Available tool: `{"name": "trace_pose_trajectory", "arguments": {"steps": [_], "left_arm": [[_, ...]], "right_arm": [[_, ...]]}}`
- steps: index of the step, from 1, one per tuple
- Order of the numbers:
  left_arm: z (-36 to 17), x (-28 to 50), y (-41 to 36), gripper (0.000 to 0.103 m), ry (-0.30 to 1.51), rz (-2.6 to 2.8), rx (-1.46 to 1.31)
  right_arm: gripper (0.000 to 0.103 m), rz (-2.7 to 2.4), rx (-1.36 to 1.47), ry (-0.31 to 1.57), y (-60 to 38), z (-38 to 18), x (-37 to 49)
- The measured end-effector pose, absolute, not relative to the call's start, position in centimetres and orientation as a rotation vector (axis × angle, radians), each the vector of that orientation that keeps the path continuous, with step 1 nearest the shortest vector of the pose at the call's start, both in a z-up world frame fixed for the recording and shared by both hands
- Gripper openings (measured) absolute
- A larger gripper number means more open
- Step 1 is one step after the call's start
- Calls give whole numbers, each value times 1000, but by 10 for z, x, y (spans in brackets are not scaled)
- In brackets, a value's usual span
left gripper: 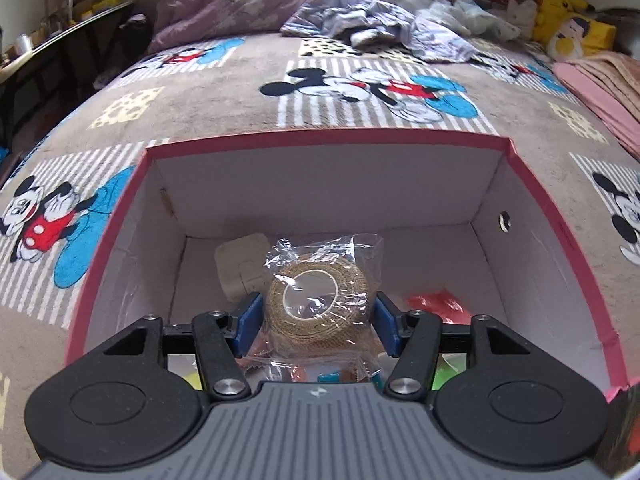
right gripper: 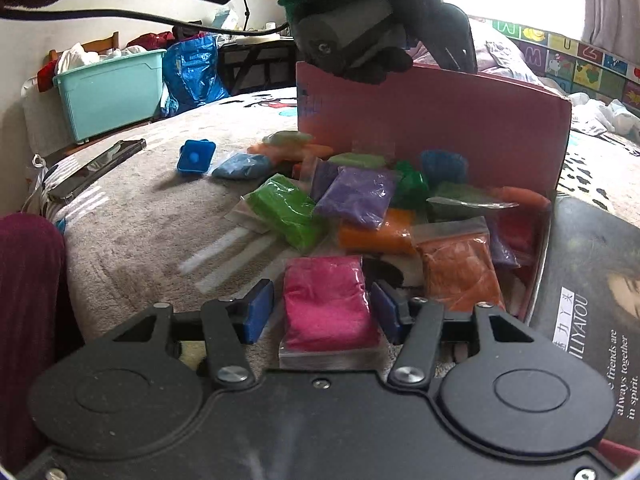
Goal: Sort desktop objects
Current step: 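Carry tape roll into the red box and open left tool while right tool nears magenta bag, then close right tool on the magenta clay bag while left tool withdraws from box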
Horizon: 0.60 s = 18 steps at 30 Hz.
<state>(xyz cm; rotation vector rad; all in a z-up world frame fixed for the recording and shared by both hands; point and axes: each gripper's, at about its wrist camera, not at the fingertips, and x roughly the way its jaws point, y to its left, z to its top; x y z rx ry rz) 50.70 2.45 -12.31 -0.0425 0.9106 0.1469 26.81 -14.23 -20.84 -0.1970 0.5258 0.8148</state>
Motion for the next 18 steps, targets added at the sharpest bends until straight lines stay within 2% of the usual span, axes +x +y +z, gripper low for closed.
{"name": "trace_pose_trajectory", "arguments": {"steps": [13, 18], "left_arm": [[-118, 498, 22, 65, 909, 159, -56], [-104, 486, 12, 65, 839, 174, 27]], "right_arm": [[55, 810, -193, 536, -141, -207, 269], [47, 812, -174, 545, -144, -205, 273]]}}
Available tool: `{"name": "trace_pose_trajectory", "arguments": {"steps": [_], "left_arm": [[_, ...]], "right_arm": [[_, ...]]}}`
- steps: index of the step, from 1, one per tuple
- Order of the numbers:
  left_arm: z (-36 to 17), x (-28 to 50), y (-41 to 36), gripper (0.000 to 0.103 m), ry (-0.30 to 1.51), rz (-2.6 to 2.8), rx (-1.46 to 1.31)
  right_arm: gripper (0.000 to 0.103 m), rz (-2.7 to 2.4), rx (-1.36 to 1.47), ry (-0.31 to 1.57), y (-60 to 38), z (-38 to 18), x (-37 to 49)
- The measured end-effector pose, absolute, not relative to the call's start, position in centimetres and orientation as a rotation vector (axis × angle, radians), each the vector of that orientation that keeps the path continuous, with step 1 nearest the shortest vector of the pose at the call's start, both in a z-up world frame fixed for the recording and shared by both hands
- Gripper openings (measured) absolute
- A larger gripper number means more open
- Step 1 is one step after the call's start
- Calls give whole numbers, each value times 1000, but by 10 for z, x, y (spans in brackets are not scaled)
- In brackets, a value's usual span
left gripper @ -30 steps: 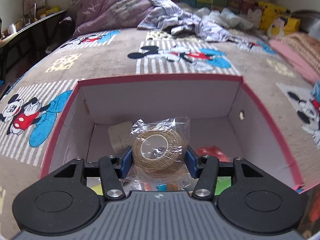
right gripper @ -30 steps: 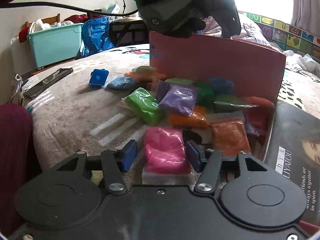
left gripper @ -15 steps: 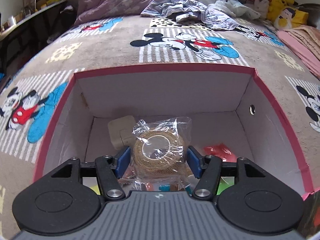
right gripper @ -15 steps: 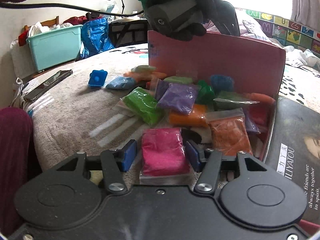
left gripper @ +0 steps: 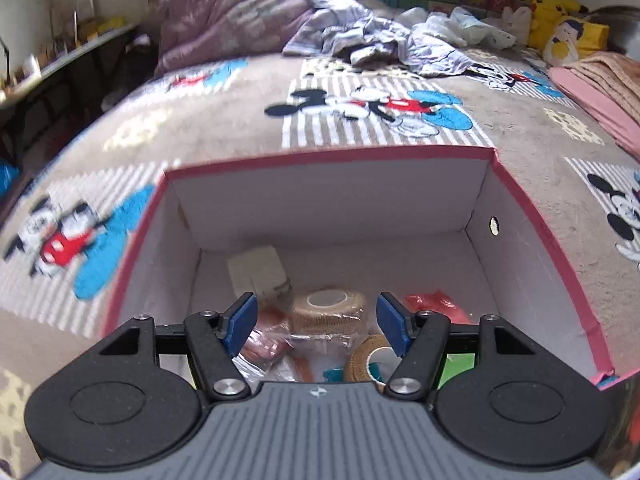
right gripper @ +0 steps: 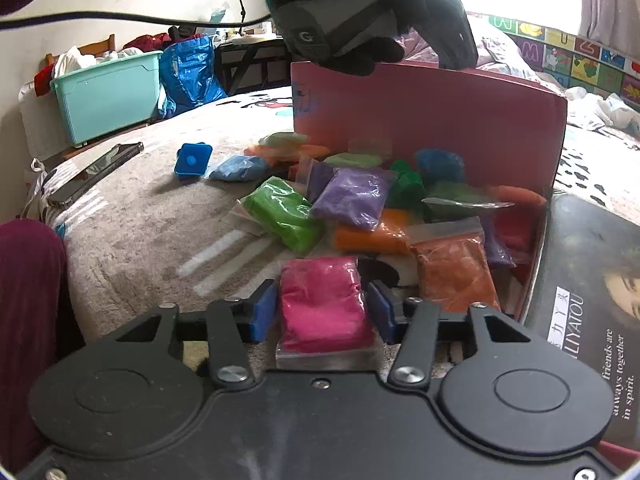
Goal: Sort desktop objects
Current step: 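Close right tool on the magenta clay bag while left tool withdraws from box, then carry the magenta clay bag toward the red box with right tool while left tool backs away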
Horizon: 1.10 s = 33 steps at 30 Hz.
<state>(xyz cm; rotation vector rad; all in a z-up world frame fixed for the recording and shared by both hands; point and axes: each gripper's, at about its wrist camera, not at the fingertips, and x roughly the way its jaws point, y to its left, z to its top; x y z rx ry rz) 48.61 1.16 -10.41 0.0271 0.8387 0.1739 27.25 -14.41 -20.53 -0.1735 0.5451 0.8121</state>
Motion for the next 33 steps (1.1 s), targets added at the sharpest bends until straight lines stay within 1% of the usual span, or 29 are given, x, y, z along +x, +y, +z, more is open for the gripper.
{"name": "trace_pose_trajectory", "arguments": {"steps": [6, 14, 24, 33], "left_arm": [[-90, 473, 2, 65, 795, 196, 114], [-73, 444, -2, 65, 748, 162, 143], [-54, 405, 6, 65, 704, 119, 127], [-45, 366, 21, 65, 679, 95, 105]], "right_arm": [[46, 818, -164, 545, -145, -204, 272], [45, 801, -159, 539, -145, -201, 267], [45, 798, -186, 536, -145, -201, 251], [45, 789, -119, 557, -158, -194, 242]]}}
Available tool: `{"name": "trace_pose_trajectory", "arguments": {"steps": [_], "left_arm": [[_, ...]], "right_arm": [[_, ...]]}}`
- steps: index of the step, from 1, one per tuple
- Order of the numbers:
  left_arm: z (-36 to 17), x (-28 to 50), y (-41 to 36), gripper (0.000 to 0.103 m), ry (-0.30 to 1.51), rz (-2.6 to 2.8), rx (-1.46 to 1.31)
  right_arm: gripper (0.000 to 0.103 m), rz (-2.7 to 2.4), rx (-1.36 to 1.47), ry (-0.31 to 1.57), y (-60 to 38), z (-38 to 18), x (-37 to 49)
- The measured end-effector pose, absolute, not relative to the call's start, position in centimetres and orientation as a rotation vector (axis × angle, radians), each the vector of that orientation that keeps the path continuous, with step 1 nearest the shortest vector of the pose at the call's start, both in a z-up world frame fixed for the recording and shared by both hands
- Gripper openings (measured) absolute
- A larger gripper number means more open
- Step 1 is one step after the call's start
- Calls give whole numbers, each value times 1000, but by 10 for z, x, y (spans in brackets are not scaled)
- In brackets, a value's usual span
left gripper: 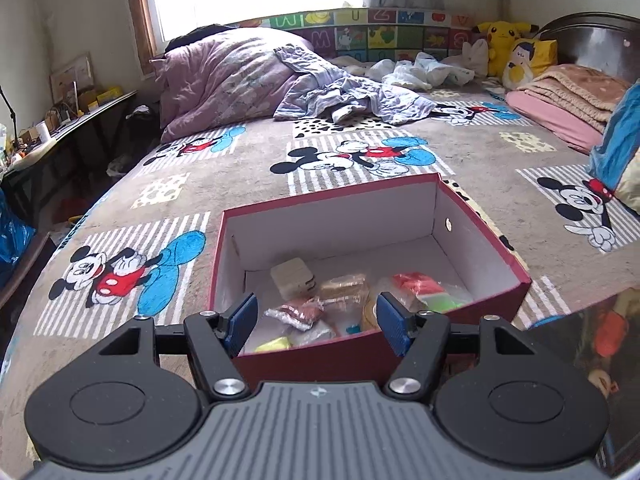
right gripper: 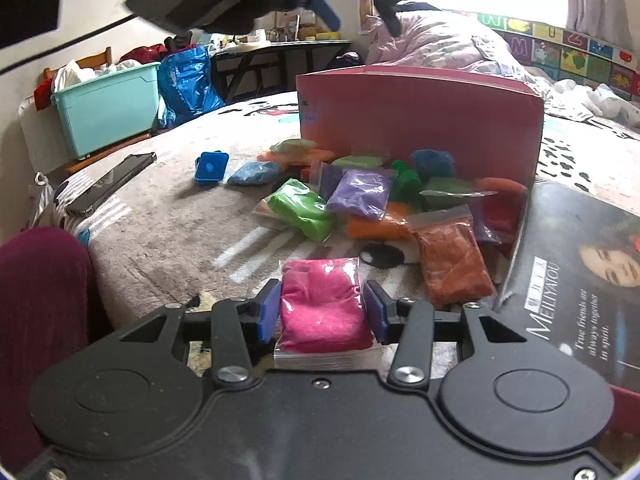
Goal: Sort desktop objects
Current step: 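Carry the magenta clay bag toward the red box with right tool while left tool backs away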
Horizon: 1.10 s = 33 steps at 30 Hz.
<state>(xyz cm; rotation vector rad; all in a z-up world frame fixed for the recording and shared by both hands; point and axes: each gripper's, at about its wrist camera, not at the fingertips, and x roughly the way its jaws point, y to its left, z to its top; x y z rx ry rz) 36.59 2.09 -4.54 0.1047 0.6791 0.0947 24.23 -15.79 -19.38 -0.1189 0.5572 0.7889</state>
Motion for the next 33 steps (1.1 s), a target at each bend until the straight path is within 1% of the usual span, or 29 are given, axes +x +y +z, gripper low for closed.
{"name": "trace_pose_trajectory", "arguments": {"steps": [9, 15, 26, 33], "left_arm": [[-47, 324, 35, 65, 668, 65, 74], [-61, 291, 45, 65, 651, 61, 19], [-115, 227, 46, 65, 615, 81, -61], [-152, 206, 35, 65, 611, 64, -69]], "right_arm": [[45, 755, -37, 593, -170, -194, 242], [45, 733, 2, 608, -181, -192, 241], [45, 693, 73, 605, -206, -176, 239], [45, 658, 118, 593, -221, -157, 247]]}}
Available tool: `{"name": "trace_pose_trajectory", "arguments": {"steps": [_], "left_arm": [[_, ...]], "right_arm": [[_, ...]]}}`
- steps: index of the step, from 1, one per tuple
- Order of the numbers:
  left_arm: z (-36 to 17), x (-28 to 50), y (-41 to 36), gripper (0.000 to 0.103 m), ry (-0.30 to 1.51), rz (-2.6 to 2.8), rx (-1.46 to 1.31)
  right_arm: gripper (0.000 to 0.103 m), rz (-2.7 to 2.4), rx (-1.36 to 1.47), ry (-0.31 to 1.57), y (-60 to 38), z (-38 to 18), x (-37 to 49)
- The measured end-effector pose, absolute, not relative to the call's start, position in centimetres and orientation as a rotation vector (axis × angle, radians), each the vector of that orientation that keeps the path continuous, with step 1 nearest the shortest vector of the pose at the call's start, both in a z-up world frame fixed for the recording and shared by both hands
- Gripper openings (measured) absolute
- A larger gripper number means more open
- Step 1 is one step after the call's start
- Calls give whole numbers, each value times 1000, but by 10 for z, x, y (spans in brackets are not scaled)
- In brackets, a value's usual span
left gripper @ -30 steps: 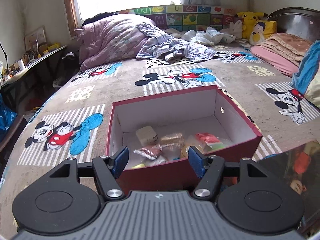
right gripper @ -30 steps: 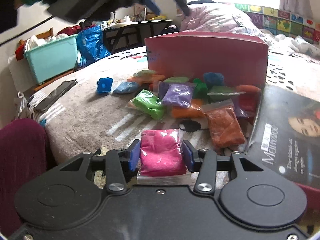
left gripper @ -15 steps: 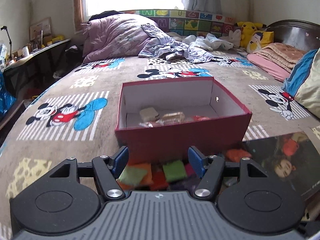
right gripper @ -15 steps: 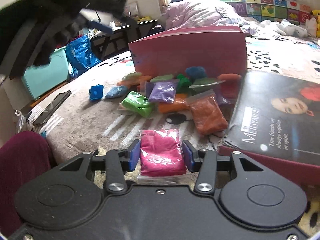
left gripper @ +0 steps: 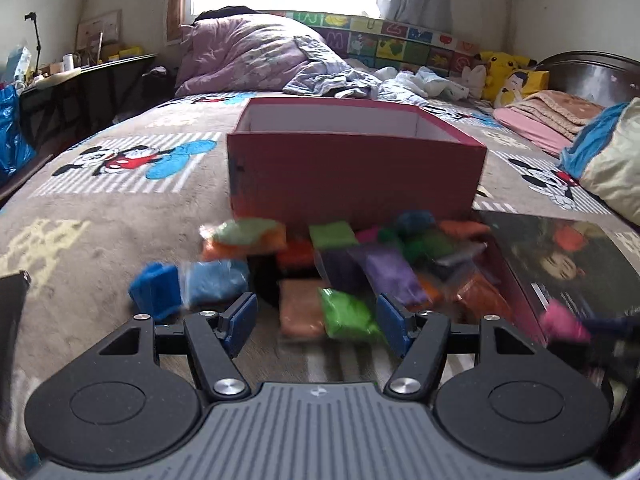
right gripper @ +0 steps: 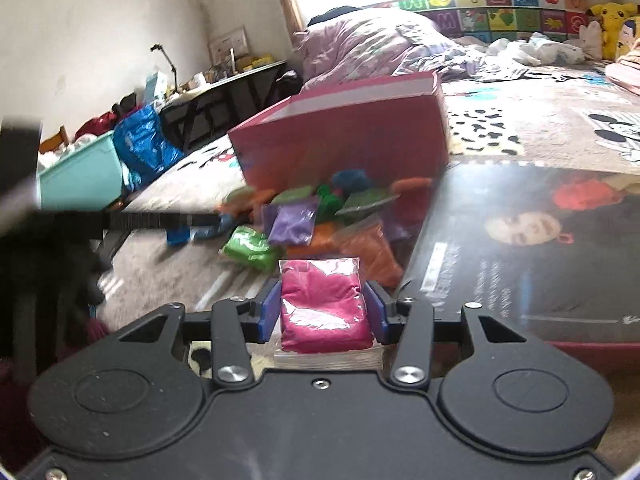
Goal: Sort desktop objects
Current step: 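Carry the magenta clay bag toward the red box with right tool while left tool backs away, then lower the magenta bag into the red box and open right tool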
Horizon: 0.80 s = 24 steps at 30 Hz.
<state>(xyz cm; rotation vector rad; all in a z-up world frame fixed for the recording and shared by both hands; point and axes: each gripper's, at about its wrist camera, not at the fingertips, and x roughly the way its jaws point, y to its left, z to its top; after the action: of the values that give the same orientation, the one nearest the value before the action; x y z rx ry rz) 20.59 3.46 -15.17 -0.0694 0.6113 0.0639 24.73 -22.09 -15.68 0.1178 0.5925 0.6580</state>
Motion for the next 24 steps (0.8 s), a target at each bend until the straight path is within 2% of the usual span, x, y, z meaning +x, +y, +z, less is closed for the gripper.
{"name": "trace_pose_trajectory", "arguments": {"steps": [17, 24], "left_arm": [[-201, 201, 15, 65, 684, 4, 36], [-215, 200, 15, 80, 651, 0, 26]], "right_arm": [[45, 712, 73, 493, -191, -82, 300], [45, 722, 35, 469, -173, -56, 343]]}}
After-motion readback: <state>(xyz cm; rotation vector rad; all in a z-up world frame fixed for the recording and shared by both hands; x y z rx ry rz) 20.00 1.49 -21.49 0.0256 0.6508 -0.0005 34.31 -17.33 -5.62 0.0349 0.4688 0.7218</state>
